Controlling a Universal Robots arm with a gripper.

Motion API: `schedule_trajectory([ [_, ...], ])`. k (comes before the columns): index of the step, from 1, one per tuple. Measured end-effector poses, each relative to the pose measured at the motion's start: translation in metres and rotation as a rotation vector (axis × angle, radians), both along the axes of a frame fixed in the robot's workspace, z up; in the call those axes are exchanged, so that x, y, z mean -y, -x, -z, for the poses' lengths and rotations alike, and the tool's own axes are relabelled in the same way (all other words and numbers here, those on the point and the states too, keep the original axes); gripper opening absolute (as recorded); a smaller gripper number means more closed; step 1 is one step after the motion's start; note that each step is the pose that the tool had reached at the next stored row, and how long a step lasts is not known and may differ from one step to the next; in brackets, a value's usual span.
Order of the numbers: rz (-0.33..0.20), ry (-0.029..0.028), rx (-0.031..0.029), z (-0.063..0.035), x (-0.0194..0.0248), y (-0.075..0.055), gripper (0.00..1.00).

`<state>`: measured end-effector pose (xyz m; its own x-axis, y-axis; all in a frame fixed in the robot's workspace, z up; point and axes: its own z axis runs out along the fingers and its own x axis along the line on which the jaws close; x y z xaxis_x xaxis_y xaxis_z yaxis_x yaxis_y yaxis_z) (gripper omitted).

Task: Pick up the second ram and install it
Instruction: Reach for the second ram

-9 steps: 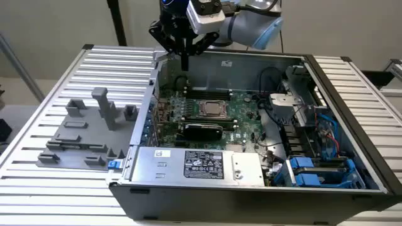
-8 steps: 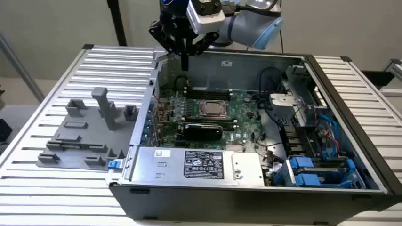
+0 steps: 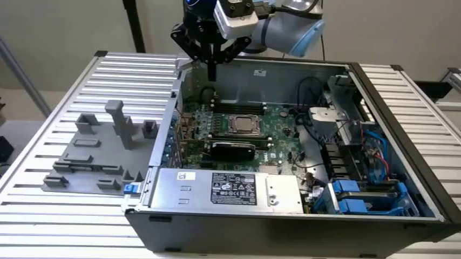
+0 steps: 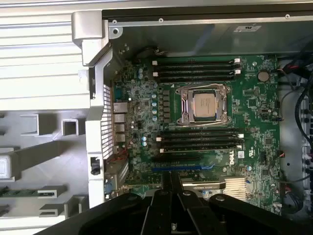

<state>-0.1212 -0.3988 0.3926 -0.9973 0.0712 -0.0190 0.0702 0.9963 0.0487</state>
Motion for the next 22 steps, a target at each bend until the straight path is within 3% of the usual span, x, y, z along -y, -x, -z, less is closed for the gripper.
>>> schedule_trajectory([
  [3,0.000,0.0002,-0.0001,-0.0001,0.0001,0.001,0.00],
  [5,0.000,0.0003,-0.0002,-0.0001,0.0025,0.005,0.00],
  [22,0.000,-0.0001,0.0000,0.0000,0.0282,0.082,0.00],
])
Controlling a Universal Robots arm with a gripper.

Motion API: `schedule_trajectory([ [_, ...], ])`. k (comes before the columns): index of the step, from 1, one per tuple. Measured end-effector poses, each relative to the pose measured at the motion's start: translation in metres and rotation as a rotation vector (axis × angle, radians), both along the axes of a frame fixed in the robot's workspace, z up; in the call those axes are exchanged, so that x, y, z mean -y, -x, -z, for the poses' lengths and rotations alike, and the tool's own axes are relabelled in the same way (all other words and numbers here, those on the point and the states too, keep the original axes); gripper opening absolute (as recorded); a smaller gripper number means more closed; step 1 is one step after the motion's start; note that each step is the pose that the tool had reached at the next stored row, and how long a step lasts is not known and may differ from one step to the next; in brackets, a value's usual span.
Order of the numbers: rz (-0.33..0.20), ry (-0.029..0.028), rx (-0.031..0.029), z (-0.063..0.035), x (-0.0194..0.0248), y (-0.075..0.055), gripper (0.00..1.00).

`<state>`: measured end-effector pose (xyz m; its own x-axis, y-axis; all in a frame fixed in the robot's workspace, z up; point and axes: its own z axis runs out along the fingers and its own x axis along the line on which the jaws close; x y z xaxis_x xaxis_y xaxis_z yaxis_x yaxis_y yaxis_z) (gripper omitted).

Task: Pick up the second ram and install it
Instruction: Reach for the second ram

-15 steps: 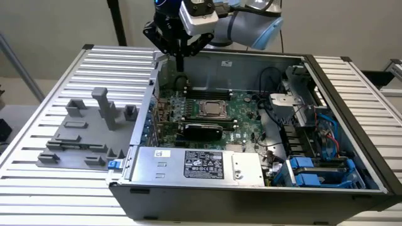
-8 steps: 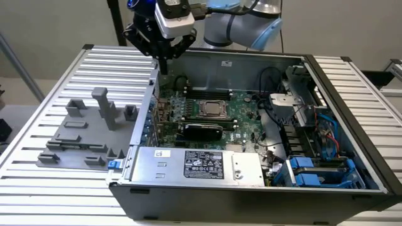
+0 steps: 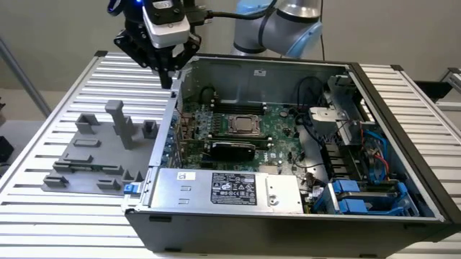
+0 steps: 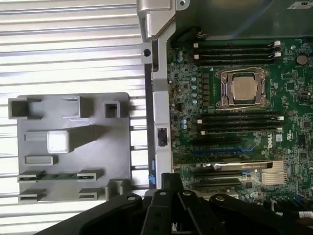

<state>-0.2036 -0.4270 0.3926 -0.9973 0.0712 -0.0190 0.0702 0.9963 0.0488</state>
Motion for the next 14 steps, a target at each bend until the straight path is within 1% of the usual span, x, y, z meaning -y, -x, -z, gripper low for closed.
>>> schedule_trajectory([
  [2,0.000,0.0000,0.0000,0.0000,0.0017,0.009,0.00],
  [5,0.000,0.0001,-0.0001,-0.0001,0.0030,0.023,0.00],
  [14,0.000,0.0001,-0.0001,0.0020,0.0039,0.064,0.00],
])
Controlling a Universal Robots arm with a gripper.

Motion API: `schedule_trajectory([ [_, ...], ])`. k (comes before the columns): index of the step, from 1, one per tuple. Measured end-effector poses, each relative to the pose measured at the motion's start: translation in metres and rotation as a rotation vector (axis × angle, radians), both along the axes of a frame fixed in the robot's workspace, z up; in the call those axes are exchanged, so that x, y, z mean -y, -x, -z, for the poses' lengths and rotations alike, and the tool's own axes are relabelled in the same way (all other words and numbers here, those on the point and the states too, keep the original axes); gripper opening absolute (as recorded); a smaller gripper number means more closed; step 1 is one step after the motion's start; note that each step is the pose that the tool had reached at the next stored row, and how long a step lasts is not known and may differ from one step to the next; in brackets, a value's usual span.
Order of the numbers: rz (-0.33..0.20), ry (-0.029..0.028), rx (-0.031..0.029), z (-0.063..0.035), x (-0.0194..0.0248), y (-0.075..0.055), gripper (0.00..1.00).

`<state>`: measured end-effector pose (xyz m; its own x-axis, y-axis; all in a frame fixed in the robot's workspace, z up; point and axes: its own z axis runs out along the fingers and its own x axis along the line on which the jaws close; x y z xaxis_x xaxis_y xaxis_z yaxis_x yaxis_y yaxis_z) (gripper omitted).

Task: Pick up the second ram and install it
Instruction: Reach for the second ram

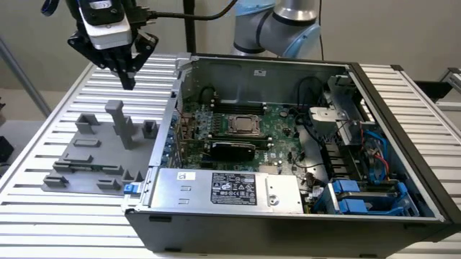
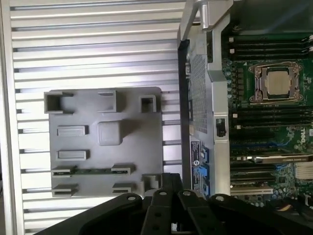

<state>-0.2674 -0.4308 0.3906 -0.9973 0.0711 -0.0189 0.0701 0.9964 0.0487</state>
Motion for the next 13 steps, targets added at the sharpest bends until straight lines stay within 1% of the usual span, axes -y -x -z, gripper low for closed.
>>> schedule_trajectory([
  [5,0.000,0.0004,0.0000,0.0059,0.0000,0.023,0.00],
  [13,0.000,0.0036,0.0001,0.0202,0.0000,0.059,0.00],
])
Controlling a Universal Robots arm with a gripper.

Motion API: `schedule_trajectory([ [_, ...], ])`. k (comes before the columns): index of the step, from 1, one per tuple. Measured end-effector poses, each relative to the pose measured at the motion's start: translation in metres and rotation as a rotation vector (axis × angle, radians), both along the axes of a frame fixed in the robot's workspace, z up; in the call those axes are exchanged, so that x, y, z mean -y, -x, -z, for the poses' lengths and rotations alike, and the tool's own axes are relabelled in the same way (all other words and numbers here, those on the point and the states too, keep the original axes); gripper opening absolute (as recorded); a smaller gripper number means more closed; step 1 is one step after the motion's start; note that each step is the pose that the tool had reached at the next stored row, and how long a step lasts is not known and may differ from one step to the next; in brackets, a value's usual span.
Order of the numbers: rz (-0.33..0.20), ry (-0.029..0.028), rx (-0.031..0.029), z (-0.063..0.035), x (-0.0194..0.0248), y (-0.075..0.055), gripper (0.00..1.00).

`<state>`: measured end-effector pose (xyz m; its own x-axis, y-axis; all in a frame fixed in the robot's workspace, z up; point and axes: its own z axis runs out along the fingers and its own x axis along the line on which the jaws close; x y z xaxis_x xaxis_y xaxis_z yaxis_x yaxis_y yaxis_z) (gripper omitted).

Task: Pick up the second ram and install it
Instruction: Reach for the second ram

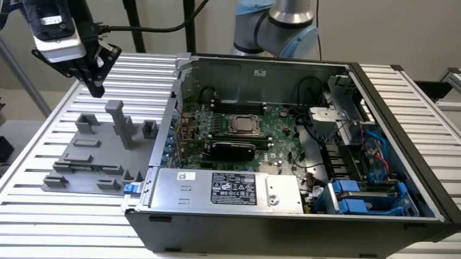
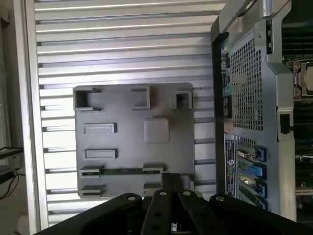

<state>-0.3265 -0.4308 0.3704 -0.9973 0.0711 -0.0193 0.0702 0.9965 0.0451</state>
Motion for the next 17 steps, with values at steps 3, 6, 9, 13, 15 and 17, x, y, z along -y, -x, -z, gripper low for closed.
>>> schedule_trajectory([
  [3,0.000,0.0012,-0.0001,0.0053,0.0000,0.014,0.00],
  [6,0.000,0.0023,-0.0001,0.0106,0.0000,0.027,0.00],
  [9,0.000,0.0032,-0.0001,0.0155,0.0000,0.041,0.00],
  [13,0.000,0.0035,-0.0019,0.0209,0.0010,0.059,0.00],
  [15,0.000,0.0036,-0.0043,0.0230,0.0018,0.066,0.00],
  [17,0.000,0.0037,-0.0075,0.0245,0.0027,0.068,0.00],
])
